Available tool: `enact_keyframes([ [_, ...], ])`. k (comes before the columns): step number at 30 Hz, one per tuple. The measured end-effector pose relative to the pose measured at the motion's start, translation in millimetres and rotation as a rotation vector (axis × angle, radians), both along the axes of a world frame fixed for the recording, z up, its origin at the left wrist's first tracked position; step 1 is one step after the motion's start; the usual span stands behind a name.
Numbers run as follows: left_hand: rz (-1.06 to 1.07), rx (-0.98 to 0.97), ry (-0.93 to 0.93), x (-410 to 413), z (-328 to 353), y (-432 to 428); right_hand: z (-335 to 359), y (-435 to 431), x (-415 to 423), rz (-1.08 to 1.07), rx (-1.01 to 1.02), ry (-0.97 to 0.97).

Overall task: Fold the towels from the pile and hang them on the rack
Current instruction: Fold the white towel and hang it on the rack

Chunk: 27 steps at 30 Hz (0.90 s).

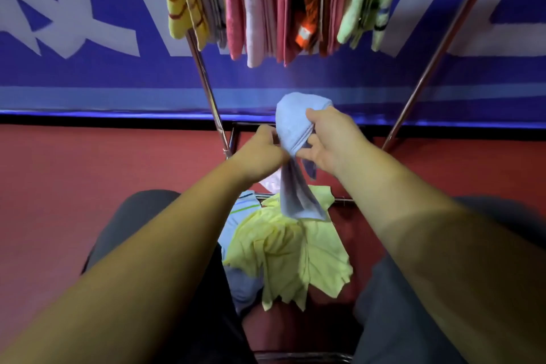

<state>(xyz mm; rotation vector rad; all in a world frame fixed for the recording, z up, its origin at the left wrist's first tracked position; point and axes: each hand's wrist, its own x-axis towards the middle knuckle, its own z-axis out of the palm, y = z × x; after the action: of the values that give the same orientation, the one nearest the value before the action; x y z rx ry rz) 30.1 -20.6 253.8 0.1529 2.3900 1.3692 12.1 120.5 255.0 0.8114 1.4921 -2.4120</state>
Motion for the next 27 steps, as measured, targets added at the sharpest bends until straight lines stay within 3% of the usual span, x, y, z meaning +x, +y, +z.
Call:
enact_keyframes([
  [3,-0.094,-0.065,0.040,4,-8,13,-4,-2,-8,-0.058,-0.037,0.022],
  [7,0.058,-0.184,0.212,-9,-32,22,-6,-4,-16,-0.123,-0.138,0.038],
  [11,0.231,-0.341,0.230,-26,-43,22,-8,-2,-20,-0.143,-0.197,0.023],
  [15,0.214,-0.490,0.311,-32,-37,17,-7,3,-21,-0.195,-0.226,0.025],
  [21,0.219,-0.498,0.502,-38,-24,8,-8,16,-11,-0.201,-0.240,0.002],
  [23,0.219,-0.486,0.556,-40,-21,8,-16,12,-7,-0.069,-0.023,-0.102],
  [27,0.149,-0.419,0.620,-33,-17,14,-29,1,3,0.391,0.816,-0.215],
])
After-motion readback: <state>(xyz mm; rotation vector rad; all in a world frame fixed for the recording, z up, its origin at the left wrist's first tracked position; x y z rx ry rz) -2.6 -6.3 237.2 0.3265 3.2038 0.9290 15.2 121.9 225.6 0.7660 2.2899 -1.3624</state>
